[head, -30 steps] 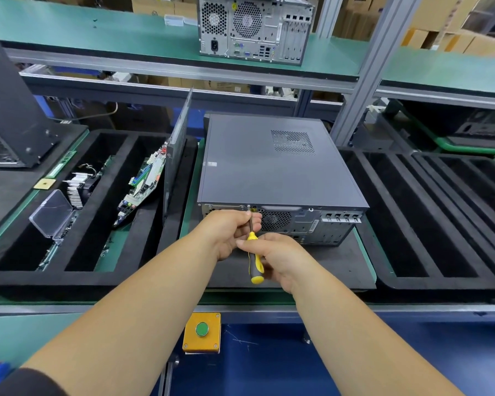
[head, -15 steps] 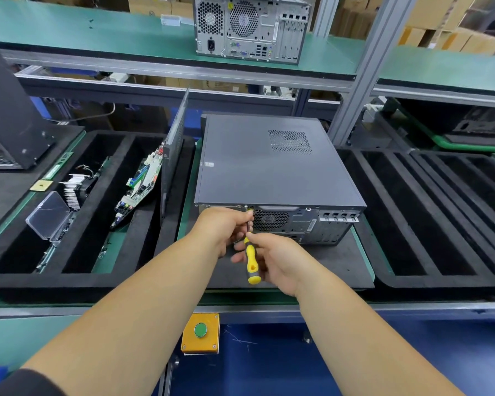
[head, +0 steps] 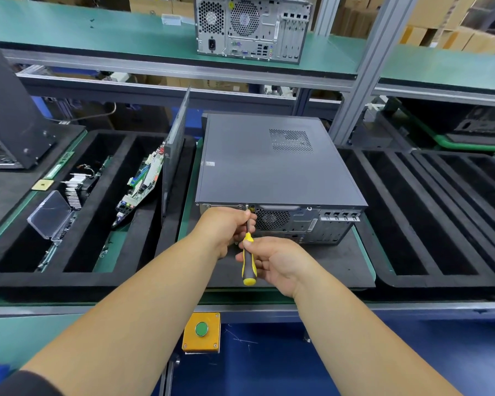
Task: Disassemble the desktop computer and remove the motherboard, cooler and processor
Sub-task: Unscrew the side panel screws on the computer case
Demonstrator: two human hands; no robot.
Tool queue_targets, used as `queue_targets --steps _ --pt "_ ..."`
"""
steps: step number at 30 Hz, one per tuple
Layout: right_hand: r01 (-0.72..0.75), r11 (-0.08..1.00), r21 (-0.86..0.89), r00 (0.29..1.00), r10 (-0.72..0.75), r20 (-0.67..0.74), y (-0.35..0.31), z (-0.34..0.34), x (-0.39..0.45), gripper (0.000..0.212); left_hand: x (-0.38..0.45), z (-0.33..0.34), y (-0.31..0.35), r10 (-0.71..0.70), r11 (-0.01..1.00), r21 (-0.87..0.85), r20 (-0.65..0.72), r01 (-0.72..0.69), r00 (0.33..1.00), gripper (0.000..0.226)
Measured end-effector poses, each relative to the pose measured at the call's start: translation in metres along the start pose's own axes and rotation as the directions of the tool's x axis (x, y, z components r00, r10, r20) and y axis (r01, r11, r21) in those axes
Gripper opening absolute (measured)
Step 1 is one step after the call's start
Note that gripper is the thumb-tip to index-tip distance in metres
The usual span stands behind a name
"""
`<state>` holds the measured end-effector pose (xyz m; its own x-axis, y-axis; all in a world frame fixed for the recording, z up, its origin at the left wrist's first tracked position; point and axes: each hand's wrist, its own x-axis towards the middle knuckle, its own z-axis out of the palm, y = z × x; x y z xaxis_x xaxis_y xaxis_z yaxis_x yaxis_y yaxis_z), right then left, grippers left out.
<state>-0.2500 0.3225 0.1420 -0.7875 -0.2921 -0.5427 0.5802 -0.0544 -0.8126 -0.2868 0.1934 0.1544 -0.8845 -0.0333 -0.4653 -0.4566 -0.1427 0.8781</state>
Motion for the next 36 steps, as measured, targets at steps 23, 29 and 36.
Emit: queue_targets --steps 23,29,36 --pt "-0.025 1.000 -0.014 0.999 0.024 -0.029 -0.007 0.009 -0.012 0.022 0.002 -0.005 -0.002 -0.105 0.993 -0.057 -0.020 0.104 0.994 0.023" --pt "-0.010 0.988 -0.153 0.984 -0.017 -0.176 -0.001 0.015 -0.004 0.032 0.006 -0.002 -0.002 -0.038 0.999 0.016 -0.036 0.039 0.999 0.022" --pt "-0.042 0.994 0.101 0.999 0.041 0.010 -0.003 0.010 -0.010 0.033 0.004 0.000 -0.002 -0.031 0.997 -0.066 -0.033 0.029 0.999 0.019"
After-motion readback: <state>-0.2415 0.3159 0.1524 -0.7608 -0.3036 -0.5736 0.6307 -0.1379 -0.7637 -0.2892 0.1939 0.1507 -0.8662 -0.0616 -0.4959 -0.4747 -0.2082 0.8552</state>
